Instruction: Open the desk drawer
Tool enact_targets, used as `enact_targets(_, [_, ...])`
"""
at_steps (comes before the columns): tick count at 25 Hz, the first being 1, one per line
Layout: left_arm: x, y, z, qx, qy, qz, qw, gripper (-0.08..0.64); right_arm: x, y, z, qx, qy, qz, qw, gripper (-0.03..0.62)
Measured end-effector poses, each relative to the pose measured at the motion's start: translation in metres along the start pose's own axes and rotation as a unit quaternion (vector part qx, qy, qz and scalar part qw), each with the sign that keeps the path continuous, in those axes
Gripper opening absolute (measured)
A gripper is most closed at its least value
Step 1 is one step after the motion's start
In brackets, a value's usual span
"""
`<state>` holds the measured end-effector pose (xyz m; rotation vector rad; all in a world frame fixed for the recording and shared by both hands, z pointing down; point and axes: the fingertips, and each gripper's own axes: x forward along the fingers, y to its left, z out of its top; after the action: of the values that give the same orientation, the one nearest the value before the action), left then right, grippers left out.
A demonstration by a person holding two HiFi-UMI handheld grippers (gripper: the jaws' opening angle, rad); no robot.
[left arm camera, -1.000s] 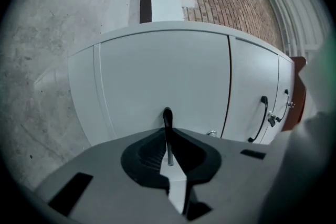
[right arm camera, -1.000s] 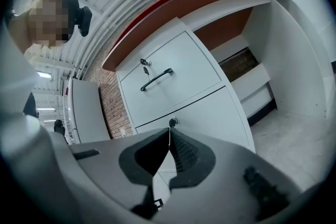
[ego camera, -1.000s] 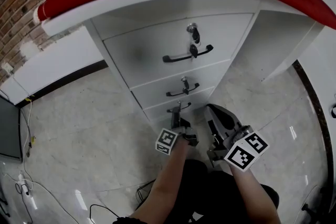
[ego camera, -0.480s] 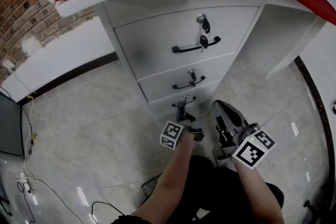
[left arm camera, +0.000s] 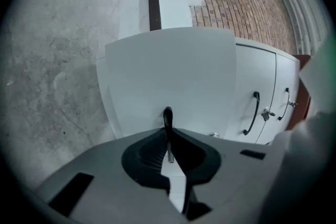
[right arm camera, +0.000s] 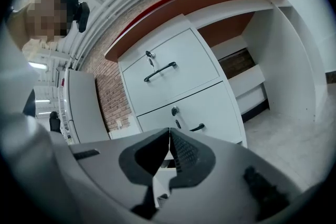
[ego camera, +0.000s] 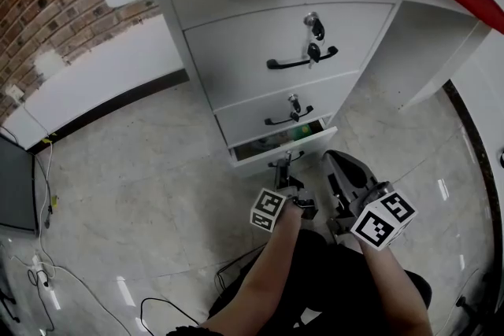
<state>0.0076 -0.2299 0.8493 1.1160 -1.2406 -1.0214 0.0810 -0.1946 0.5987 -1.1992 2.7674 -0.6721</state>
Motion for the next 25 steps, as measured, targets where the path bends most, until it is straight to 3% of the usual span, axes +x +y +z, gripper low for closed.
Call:
enact_targets(8, [-0.029,0.006,-0.014,-0.021,-0.003,0.021,0.9995,0.026,-0.014,-0.011,-0.015,0.0,0.015,-0.018,1.0,0.013])
enact_targets(18, [-0.058,0.011,-0.031,-0.037,-0.006,0.049,0.9981,0.026,-0.028,-0.02,-0.014,0.058,-0.003,-0.031,0.998,0.013])
enact_targets(25, [-0.084,0.018,-0.045,-0.042,0.005,0.066,0.997,0.026,-0.034,-0.022,-0.019,0.043,0.006,-0.041,0.998,0.014])
